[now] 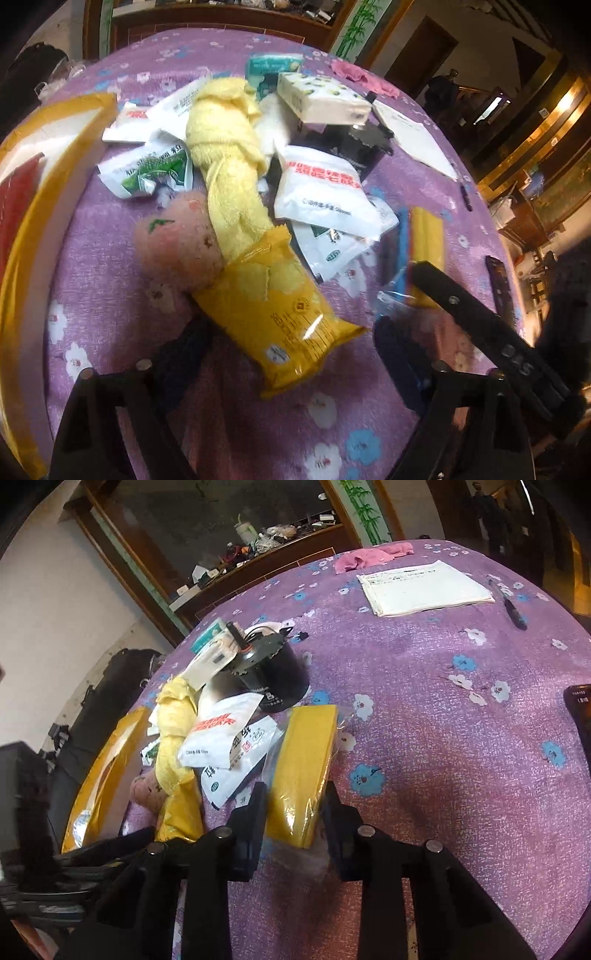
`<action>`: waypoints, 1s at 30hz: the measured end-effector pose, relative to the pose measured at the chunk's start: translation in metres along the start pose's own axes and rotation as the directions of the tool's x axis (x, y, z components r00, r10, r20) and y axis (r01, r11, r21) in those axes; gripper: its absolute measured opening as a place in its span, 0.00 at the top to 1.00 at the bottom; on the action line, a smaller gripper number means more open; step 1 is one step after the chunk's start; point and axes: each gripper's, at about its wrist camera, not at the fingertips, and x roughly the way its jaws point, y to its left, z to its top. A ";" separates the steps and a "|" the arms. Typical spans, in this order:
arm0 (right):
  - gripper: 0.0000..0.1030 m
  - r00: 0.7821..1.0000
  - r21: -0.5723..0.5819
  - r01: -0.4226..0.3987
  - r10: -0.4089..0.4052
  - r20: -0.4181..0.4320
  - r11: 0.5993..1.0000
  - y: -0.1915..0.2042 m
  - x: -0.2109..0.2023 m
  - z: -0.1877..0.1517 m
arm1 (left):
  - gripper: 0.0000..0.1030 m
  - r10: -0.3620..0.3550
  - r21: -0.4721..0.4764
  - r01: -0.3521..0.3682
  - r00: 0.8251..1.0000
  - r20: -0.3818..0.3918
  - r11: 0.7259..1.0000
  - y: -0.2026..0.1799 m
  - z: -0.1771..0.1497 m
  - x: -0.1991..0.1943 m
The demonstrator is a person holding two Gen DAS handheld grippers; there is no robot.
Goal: Organize soft objects
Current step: 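Grasp the yellow sponge with the right gripper while left grasps the cracker bag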
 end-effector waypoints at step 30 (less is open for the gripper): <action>0.73 0.996 0.024 -0.051 0.049 0.068 0.998 0.000 -0.012 0.000 | 0.49 -0.200 0.037 0.200 0.980 0.006 0.979 0.013 -0.048 -0.049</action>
